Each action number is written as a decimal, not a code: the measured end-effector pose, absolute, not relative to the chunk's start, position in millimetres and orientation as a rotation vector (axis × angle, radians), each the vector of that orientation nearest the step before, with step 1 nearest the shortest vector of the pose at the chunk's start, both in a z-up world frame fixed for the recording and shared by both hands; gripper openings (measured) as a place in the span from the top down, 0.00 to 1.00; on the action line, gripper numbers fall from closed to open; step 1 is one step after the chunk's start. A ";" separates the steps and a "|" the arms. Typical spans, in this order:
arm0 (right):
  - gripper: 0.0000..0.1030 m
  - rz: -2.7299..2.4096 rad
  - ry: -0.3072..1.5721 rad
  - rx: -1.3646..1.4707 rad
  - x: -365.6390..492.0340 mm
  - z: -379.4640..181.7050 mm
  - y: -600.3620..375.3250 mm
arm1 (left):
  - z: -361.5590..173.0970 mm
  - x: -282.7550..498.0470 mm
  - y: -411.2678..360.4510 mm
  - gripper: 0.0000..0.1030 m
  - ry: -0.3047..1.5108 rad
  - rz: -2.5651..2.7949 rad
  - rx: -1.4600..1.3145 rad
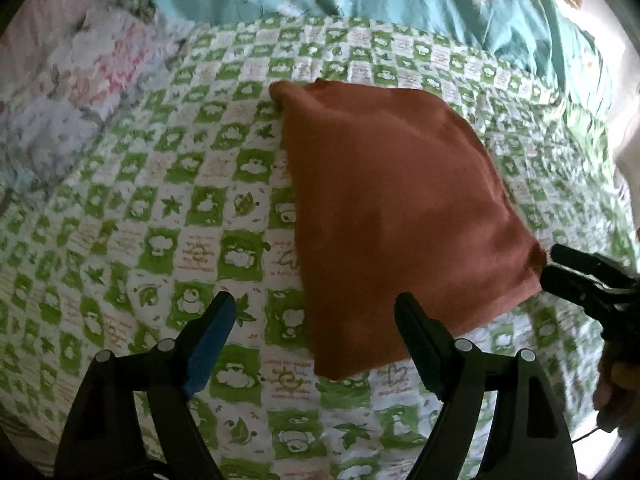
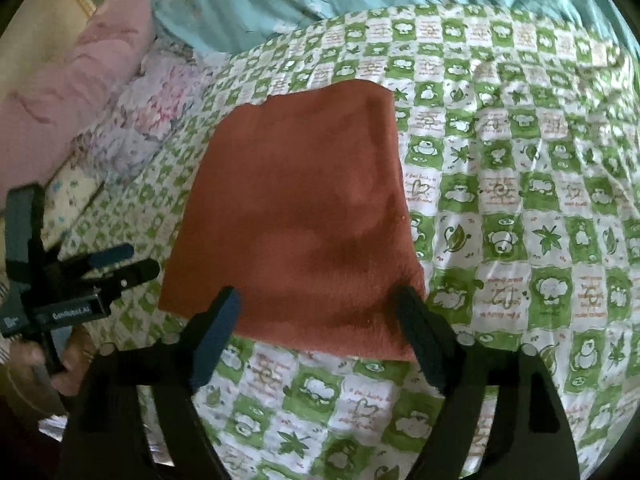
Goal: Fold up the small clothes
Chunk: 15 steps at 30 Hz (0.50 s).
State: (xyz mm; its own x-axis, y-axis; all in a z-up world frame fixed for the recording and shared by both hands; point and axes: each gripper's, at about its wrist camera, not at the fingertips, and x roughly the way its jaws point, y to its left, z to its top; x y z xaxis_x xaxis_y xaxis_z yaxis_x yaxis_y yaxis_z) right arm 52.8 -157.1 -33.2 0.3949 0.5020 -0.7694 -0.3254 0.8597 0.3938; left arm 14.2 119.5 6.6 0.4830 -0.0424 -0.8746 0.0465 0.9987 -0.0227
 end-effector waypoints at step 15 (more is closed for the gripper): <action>0.11 0.543 0.993 0.036 32.9 -45.7 -140.4 | -9.4 8.3 112.4 0.18 1.055 0.012 0.082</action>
State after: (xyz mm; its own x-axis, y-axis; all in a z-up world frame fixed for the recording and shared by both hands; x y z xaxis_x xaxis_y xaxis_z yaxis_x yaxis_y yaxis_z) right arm 32.9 -140.4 -45.7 0.4250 0.4503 -0.7852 -0.4180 0.8671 0.2710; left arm 8.3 112.4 -9.4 0.4938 0.0494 -0.8682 0.0291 0.9969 0.0733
